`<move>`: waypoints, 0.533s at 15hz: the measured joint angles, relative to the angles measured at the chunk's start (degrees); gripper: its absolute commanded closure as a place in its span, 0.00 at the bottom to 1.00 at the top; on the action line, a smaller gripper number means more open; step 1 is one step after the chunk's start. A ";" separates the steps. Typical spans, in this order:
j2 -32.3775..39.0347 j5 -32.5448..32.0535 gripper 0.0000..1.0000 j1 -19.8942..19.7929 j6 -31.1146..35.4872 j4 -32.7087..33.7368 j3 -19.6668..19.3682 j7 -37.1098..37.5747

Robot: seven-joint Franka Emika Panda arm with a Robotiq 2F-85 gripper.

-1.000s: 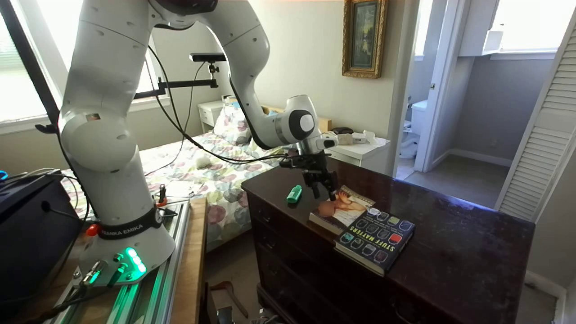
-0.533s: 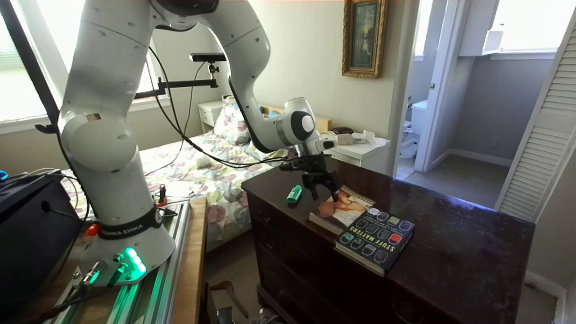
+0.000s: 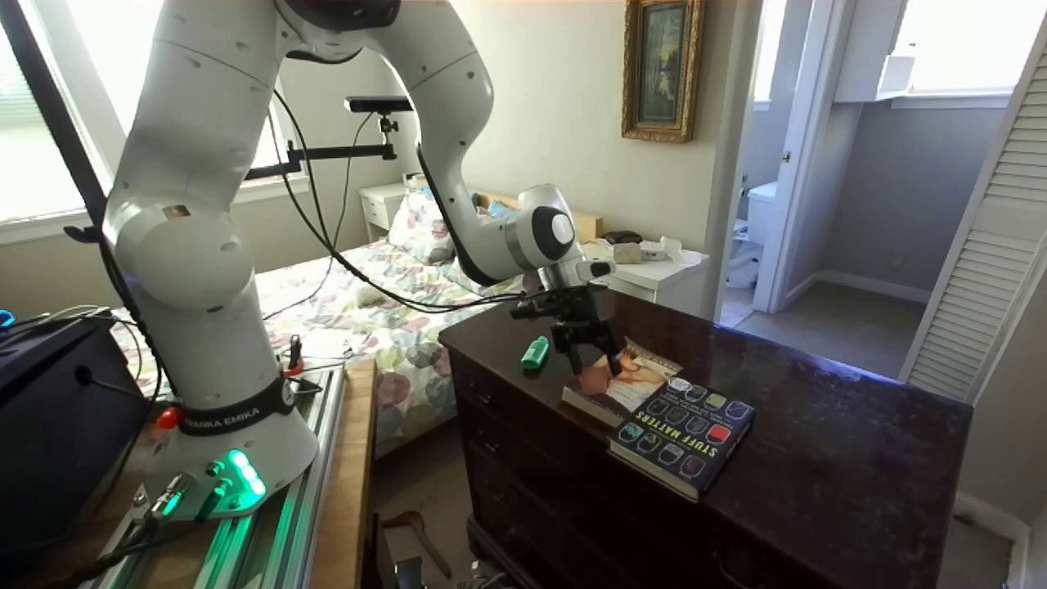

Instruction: Remove the green bottle from the book on the left, put it on the table, pick up the book on the left and put it on the other book

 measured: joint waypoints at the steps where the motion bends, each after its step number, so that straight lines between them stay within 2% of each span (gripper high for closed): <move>1: 0.00 0.00 0.00 0.09 -0.09 0.00 -0.03 0.00; 4: -0.13 -1.59 0.00 -0.64 -1.32 0.03 1.04 0.18; 8: -0.51 -4.46 0.00 -3.67 -4.41 0.05 4.77 0.20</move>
